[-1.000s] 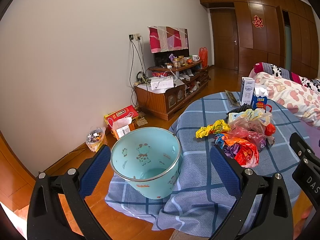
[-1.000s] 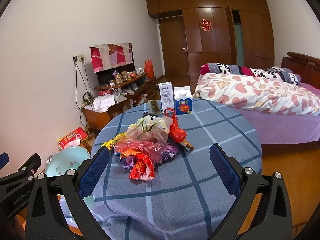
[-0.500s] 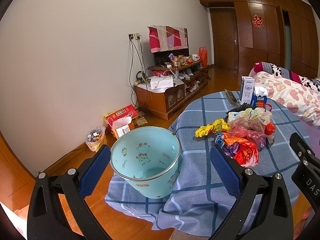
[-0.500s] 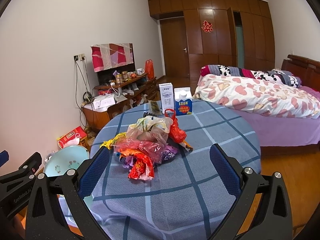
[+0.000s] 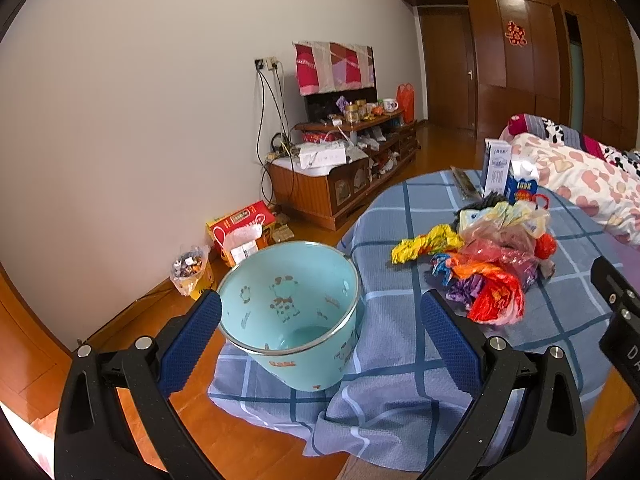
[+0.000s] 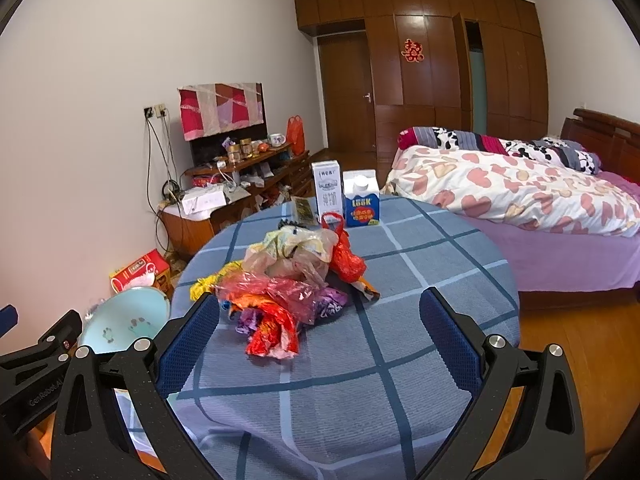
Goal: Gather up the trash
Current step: 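Grasp the pink bag with the left tool while the right tool grasps the red bag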
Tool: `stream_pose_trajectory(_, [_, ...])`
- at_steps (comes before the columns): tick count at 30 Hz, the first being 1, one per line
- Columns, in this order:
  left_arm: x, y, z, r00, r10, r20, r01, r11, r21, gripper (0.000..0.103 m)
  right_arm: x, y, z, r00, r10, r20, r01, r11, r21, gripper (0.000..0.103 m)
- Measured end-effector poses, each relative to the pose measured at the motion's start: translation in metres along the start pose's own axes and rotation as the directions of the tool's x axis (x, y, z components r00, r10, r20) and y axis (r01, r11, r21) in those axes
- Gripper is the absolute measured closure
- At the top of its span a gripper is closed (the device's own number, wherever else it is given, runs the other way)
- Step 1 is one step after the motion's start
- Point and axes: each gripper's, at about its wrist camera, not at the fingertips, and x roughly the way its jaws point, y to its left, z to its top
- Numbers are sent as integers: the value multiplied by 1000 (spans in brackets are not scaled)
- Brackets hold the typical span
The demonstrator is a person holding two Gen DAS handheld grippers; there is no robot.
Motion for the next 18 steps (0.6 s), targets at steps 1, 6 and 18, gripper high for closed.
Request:
stream_pose_trajectory(1, [4, 0, -1, 1000, -2, -11, 2, 1000, 0, 6, 4, -3, -2, 1000, -5, -10, 5, 1000, 1, 5])
stream_pose_trajectory(6, [34, -1, -14, 996, -15, -85, 15, 1000, 2, 6, 31, -26, -13, 996, -51, -67, 52, 999, 12, 5])
stream_pose_trajectory(18, [84, -36, -27, 993, -45, -107, 54, 995, 87, 6, 91, -50, -22, 985, 0, -170, 2, 1000, 9, 24])
